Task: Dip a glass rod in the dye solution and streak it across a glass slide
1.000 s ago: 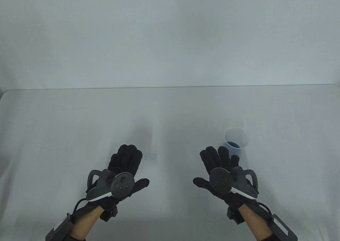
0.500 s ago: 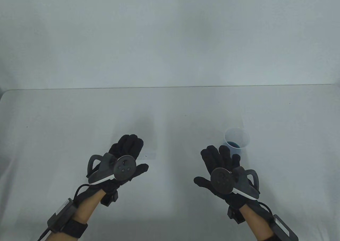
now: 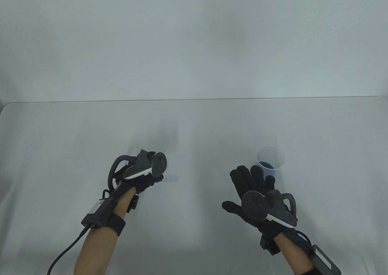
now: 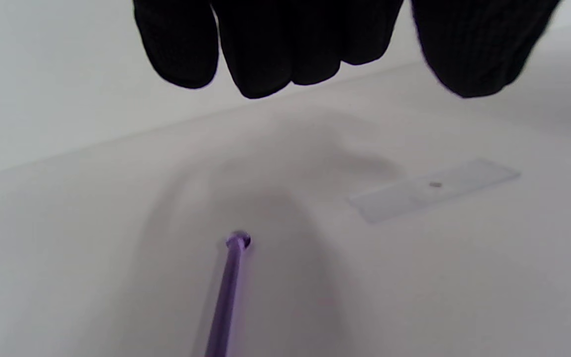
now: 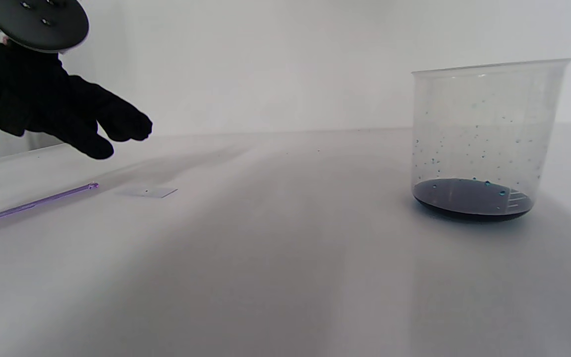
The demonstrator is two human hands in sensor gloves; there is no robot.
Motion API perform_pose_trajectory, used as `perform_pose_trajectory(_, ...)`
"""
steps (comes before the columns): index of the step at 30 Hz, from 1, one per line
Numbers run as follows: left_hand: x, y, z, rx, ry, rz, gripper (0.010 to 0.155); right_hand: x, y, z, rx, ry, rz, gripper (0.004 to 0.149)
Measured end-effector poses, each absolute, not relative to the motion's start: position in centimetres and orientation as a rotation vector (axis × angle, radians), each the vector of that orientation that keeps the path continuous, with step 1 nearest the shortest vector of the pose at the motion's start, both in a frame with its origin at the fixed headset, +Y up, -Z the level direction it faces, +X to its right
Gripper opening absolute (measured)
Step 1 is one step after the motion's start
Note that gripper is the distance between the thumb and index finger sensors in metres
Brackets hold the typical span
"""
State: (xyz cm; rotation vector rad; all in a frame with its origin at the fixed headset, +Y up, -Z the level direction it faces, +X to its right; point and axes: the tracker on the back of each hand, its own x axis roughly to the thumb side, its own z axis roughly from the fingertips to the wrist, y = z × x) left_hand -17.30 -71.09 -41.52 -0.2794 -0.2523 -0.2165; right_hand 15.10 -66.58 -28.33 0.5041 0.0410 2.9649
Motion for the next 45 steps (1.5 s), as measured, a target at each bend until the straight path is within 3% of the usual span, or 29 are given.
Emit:
perform_pose_trajectory(10, -17.1, -74.7, -42.3, -0.35, -0.213, -0.288, 0.062, 15.1, -66.6, -28.4, 0.502, 0.059, 2.97, 0.091)
perform_pose_trajectory(26, -14.6, -74.4, -41.4, -0.324, -0.265, -0.364, 0.054, 15.2, -66.6, -28.4, 0.492, 0.062, 2.976, 0.091)
perform_pose_trajectory(45, -6.9, -74.8, -33.1, -0.255, -0.556, -0.363, 0.057, 15.2, -66.6, -28.4, 0.486, 0.067, 2.987, 0.09)
